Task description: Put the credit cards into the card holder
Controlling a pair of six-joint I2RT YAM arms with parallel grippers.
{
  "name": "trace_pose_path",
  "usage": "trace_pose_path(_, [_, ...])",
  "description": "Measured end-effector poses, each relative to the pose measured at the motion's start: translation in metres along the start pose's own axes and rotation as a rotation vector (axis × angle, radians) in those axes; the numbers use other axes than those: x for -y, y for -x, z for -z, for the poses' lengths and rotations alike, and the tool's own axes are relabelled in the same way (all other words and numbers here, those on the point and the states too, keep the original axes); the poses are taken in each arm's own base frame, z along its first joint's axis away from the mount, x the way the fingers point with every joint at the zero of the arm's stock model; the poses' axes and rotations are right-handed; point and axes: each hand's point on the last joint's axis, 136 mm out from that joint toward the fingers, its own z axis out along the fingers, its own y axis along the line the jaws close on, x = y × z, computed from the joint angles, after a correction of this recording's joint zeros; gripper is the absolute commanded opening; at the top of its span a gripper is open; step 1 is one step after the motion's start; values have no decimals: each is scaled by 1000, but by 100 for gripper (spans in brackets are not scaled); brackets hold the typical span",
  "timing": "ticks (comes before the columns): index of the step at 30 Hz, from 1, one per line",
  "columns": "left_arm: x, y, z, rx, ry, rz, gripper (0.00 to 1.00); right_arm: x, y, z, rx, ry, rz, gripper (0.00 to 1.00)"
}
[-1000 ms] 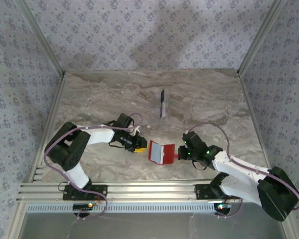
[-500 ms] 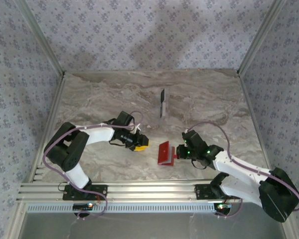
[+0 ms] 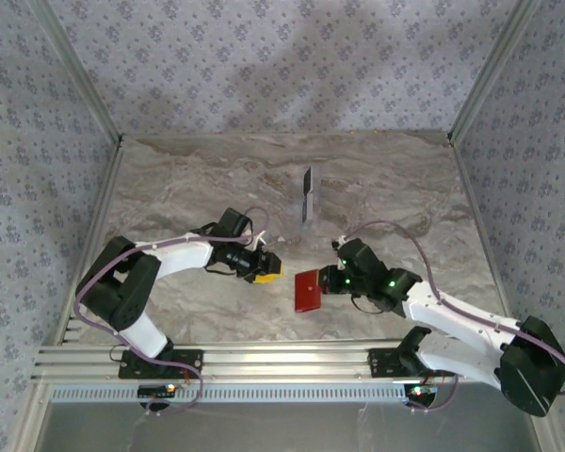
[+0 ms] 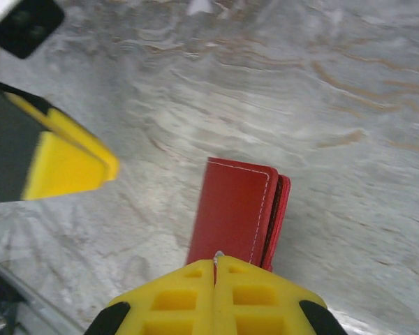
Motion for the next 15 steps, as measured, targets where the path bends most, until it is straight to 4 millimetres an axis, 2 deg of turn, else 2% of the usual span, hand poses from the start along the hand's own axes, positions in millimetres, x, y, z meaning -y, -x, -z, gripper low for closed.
trace_pose_path(9, [3,-4,2,-5,-15,-6,45,-36,1,-14,-39,69,27,0])
trace_pose_path(15, [1,-10,4,-7,-18,-5,49,-57,9,-12,-44,118,18,0])
